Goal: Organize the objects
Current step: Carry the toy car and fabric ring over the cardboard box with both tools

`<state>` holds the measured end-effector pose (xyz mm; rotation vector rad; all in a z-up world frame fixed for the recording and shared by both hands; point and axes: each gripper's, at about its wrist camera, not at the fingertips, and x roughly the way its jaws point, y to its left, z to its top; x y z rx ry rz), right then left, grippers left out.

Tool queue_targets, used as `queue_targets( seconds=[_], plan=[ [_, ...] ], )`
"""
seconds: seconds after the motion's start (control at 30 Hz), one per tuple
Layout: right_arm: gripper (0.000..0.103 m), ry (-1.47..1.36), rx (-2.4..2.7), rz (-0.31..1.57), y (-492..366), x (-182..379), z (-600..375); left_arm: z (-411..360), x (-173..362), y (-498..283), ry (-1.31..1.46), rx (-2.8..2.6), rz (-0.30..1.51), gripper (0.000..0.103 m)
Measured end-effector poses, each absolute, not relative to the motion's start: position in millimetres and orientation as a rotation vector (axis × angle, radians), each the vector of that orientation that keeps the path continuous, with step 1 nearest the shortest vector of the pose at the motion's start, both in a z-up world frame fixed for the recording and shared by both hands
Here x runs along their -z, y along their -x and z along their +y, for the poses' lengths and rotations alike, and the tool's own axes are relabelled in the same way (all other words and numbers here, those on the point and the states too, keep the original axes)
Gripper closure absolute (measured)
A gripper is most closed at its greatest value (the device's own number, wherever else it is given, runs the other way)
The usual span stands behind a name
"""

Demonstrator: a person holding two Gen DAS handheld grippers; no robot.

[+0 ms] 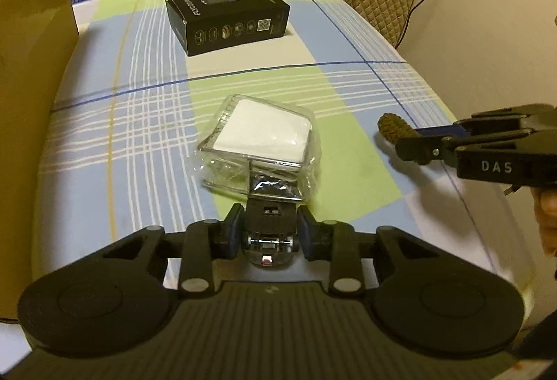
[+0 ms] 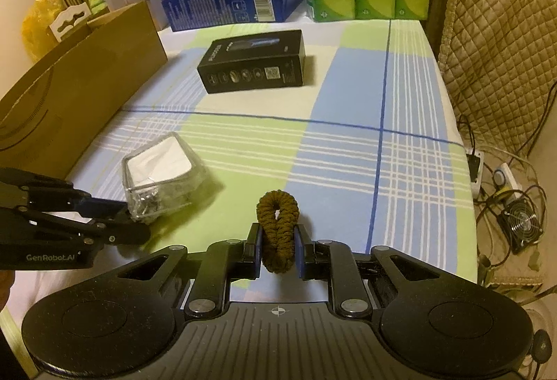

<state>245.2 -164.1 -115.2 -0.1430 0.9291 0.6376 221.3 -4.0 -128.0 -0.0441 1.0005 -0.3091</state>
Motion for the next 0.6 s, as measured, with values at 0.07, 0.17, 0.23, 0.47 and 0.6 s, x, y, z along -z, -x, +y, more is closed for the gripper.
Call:
queue_targets(
  seconds=[0.07,0.17,0.23,0.47,0.6],
  plan=[
    [0.088,0.142,-0.639,0.927,-246,113,-163,0,126,-222,0.076,0.32,1.016,0.076],
    [0.088,0.142,-0.664,0.935,-245,108,-158,6,123,-219,0.142,0.341,1.024,0.076],
    [0.088,0.187,-0.701,0.963,-243,107,-148,7,119,-216,0.155,0.342,1.021,0.076],
    [0.088,0.303,-0.842,1.077,-235,116,-113,7,110,-198,0.133,0.371,1.035,0.076],
    [0.088,0.319,-0.875,1.079,-232,121,-99,9,111,-187,0.115,0.375,1.036,0.076]
  ],
)
